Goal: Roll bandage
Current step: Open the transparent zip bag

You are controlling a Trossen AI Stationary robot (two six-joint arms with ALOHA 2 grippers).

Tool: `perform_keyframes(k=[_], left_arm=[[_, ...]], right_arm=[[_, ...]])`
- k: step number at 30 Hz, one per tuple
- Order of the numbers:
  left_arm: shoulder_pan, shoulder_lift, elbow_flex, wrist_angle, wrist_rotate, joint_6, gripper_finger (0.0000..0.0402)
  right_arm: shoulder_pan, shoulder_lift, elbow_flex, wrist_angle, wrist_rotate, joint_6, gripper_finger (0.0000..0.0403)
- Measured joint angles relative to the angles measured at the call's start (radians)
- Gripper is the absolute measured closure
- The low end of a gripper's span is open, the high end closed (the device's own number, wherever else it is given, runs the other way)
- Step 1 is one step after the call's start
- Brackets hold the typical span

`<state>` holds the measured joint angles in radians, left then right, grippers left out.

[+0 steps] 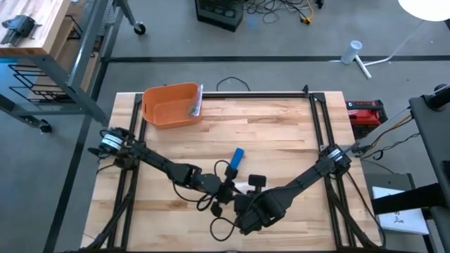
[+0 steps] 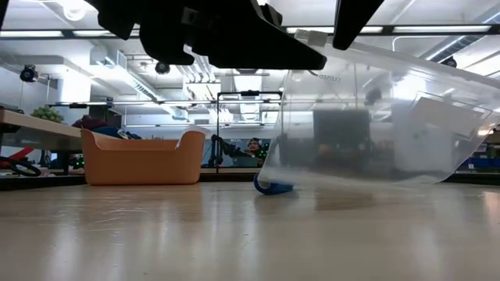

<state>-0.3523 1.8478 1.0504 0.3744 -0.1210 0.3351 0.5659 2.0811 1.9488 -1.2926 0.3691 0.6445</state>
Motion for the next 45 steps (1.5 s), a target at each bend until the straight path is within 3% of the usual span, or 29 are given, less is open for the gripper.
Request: perform_keyframes(k=[3,9,15,22,27,34,40,43,45], left_arm=[[0.000,0.000,0.000,0.000,0.000,0.000,0.0393],[0.000,-0.028,0.000,-0.026,-0.011,-0.001,0.0399],[-0.026,-0.062,0.000,-0.085,-0.028,-0.034,0.0401],[-0.108,-0.076,0.003,-0.080,-0.171,-0.031,0.0401],[-0.157,-0.115,0.004,-0.084,-0.281,-0.031,0.0401],[-0.183,-0.201,0.016,-0.085,-0.330,-0.071,0.0401],[-0.173,-0.293,0.044,-0.064,-0.344,-0.119,0.0401],[-0.161,-0.324,0.051,-0.065,-0.345,-0.120,0.0401],[-0.150,-0.335,0.051,-0.066,-0.346,-0.123,0.0401]], right_arm=[[0.010,0.000,0.005,0.000,0.021,0.000,0.0400],[0.073,0.000,0.008,0.000,0.205,0.006,0.0393],[0.168,-0.001,-0.029,-0.003,0.367,0.135,0.0348],[0.258,-0.001,-0.099,0.037,0.468,0.283,0.0292],[0.341,0.000,-0.092,0.197,0.633,0.158,0.0270],[0.454,-0.003,-0.065,0.168,0.969,0.046,0.0271],[0.470,-0.005,-0.095,0.022,0.986,0.241,0.0292],[0.456,-0.005,-0.130,0.087,1.019,0.262,0.0300],[0.444,-0.005,-0.143,0.202,1.046,0.172,0.0304]])
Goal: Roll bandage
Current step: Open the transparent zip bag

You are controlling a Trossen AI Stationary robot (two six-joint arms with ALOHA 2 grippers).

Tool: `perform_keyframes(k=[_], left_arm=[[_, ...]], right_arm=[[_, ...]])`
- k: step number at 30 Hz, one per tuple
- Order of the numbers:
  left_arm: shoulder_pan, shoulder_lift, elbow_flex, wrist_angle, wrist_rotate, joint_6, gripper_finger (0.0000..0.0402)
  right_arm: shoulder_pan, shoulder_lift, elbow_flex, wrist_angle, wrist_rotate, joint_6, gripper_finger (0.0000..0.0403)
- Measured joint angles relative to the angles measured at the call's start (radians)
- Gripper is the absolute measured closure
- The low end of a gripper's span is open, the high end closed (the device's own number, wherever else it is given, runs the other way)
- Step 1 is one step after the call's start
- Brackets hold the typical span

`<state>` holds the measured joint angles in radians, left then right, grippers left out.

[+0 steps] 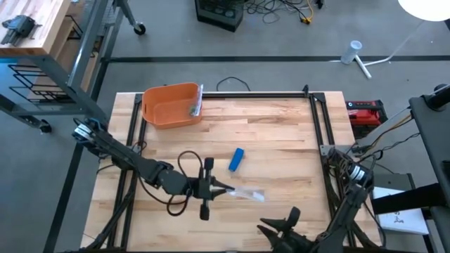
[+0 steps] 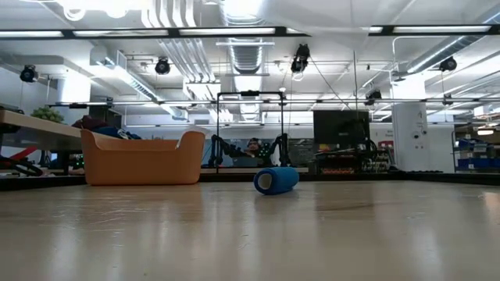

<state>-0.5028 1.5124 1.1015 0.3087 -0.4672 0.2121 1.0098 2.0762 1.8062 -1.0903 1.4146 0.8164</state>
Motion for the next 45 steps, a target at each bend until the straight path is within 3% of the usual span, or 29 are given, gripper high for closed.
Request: perform_keyframes(k=[4,10,12,20,26,37,45], left_arm=[[0.015,-0.006,0.000,-0.012,-0.054,-0.033,0.0401],[0.025,0.003,-0.002,-0.084,-0.074,-0.101,0.0401],[0.021,0.003,-0.002,-0.117,-0.071,-0.106,0.0401],[-0.014,0.004,-0.003,-0.135,-0.045,-0.107,0.0401],[-0.015,0.004,-0.003,-0.146,-0.046,-0.132,0.0401],[-0.048,0.005,-0.005,-0.162,-0.045,-0.139,0.0401],[-0.064,0.005,-0.005,-0.162,-0.045,-0.147,0.0401]], right_arm=[[-0.033,0.000,-0.004,0.277,-0.096,-0.383,0.0310],[-0.099,0.000,-0.004,0.668,-0.509,-0.869,0.0326],[-0.116,-0.001,-0.004,0.739,-0.579,-0.960,0.0333],[-0.127,-0.070,-0.007,0.772,-0.358,-1.036,0.0348],[-0.148,-0.105,-0.034,0.824,-0.353,-1.047,0.0313],[-0.205,-0.109,-0.019,0.834,-0.227,-1.109,0.0238],[-0.212,-0.140,0.019,0.828,-0.296,-1.126,0.0217]])
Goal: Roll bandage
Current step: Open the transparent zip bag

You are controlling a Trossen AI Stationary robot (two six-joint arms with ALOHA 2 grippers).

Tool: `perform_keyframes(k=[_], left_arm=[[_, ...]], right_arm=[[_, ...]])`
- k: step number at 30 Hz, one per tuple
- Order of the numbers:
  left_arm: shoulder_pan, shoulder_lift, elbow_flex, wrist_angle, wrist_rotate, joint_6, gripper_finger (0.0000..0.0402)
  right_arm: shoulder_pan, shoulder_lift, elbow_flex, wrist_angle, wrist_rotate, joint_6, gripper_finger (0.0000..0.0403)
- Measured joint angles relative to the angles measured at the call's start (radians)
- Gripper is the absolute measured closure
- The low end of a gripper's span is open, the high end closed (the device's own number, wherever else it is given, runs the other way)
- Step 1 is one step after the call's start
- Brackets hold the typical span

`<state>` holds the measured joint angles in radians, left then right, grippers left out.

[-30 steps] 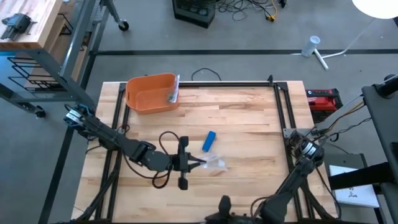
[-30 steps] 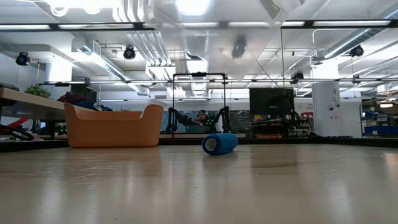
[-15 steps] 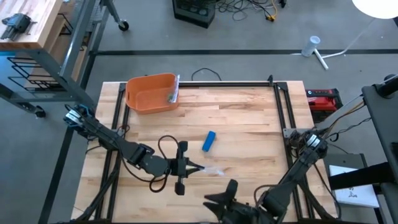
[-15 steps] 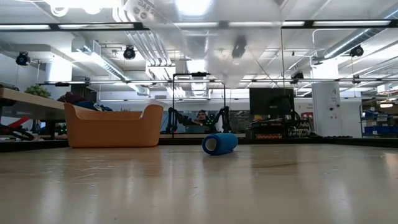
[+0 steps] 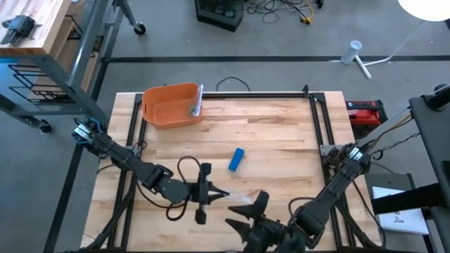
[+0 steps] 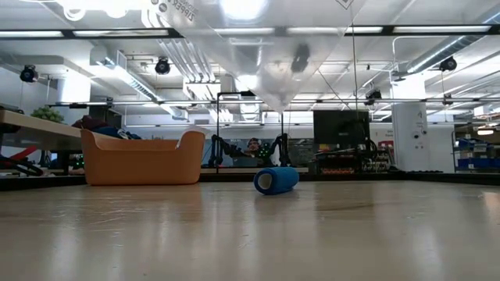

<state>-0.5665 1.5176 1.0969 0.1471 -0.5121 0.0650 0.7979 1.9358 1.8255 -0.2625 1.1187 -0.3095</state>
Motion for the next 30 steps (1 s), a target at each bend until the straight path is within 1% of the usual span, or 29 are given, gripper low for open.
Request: perform_keyframes(k=[2,4,5,6,9,10,11,12,16,18,21,24,27,30], left_arm=[[-0.010,-0.001,0.000,0.000,0.000,0.002,0.0401],[-0.020,-0.008,0.000,0.000,0.000,0.003,0.0401],[-0.026,-0.014,0.000,-0.001,0.000,0.003,0.0401],[-0.034,-0.025,0.000,-0.001,0.000,0.003,0.0401],[-0.060,-0.069,0.000,-0.001,0.000,0.003,0.0401],[-0.069,-0.087,-0.001,-0.004,0.000,0.003,0.0401],[-0.078,-0.103,-0.004,-0.018,0.000,0.003,0.0401],[-0.086,-0.120,-0.007,-0.038,-0.001,0.000,0.0401],[-0.105,-0.151,-0.030,-0.062,-0.004,-0.023,0.0401],[-0.107,-0.152,-0.033,-0.061,-0.025,-0.024,0.0401],[-0.107,-0.142,-0.034,-0.061,-0.093,-0.024,0.0401],[-0.103,-0.127,-0.034,-0.063,-0.122,-0.026,0.0401],[-0.098,-0.117,-0.034,-0.057,-0.135,-0.024,0.0401],[-0.081,-0.103,-0.034,-0.045,-0.135,-0.023,0.0401]], right_arm=[[0.005,0.001,-0.018,-0.032,-0.005,0.025,0.0212],[0.003,0.000,-0.041,-0.019,-0.032,0.040,0.0208],[0.000,-0.003,-0.056,0.008,-0.087,0.039,0.0205],[-0.004,-0.004,-0.073,0.055,-0.173,0.026,0.0203],[-0.018,-0.003,-0.147,0.286,-0.495,-0.082,0.0195],[-0.021,-0.002,-0.175,0.367,-0.571,-0.114,0.0193],[-0.023,-0.002,-0.200,0.430,-0.603,-0.138,0.0191],[-0.025,-0.006,-0.222,0.482,-0.595,-0.161,0.0190],[-0.033,-0.055,-0.303,0.557,-0.429,-0.205,0.0185],[-0.035,-0.091,-0.361,0.619,-0.388,-0.209,0.0183],[-0.038,-0.155,-0.473,0.754,-0.376,-0.213,0.0183],[-0.051,-0.237,-0.611,0.887,-0.349,-0.208,0.0186],[-0.082,-0.288,-0.726,1.006,-0.340,-0.133,0.0190],[-0.123,-0.302,-0.786,1.057,-0.347,-0.055,0.0196]])
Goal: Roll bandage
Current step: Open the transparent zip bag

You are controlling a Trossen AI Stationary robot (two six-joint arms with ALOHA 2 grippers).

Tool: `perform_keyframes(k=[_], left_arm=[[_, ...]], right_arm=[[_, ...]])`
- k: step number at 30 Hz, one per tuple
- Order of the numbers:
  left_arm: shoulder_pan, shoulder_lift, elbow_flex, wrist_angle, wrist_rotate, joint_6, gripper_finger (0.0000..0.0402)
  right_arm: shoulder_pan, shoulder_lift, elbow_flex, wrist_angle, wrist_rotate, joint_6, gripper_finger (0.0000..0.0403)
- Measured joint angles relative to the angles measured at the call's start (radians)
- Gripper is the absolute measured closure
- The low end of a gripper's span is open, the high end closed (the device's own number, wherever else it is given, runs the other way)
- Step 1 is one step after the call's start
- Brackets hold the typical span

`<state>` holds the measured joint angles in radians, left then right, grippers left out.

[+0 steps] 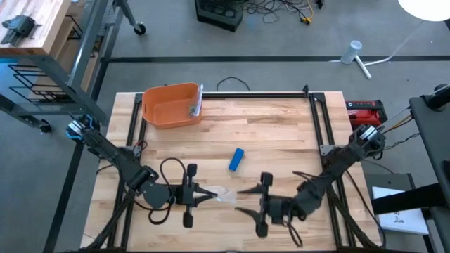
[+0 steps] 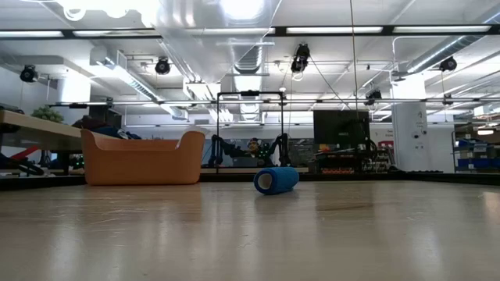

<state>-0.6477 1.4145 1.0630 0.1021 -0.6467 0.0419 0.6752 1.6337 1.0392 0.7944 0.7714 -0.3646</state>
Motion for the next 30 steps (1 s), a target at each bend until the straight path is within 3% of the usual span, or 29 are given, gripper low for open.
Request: perform_keyframes(k=[6,12,22,30], left_arm=[[0.037,0.032,0.000,0.003,-0.001,-0.008,0.0401],[0.039,0.038,0.000,0.002,0.000,-0.010,0.0401],[0.039,0.037,0.000,0.009,0.001,-0.010,0.0401],[0.039,0.037,0.000,0.022,0.001,-0.011,0.0401]], right_arm=[[-0.053,0.022,-0.026,-0.012,-0.045,0.083,0.0203],[-0.065,0.025,-0.019,-0.101,0.018,0.122,0.0204],[-0.072,0.025,-0.019,-0.113,0.023,0.161,0.0206],[-0.080,0.025,-0.019,-0.154,0.016,0.166,0.0267]])
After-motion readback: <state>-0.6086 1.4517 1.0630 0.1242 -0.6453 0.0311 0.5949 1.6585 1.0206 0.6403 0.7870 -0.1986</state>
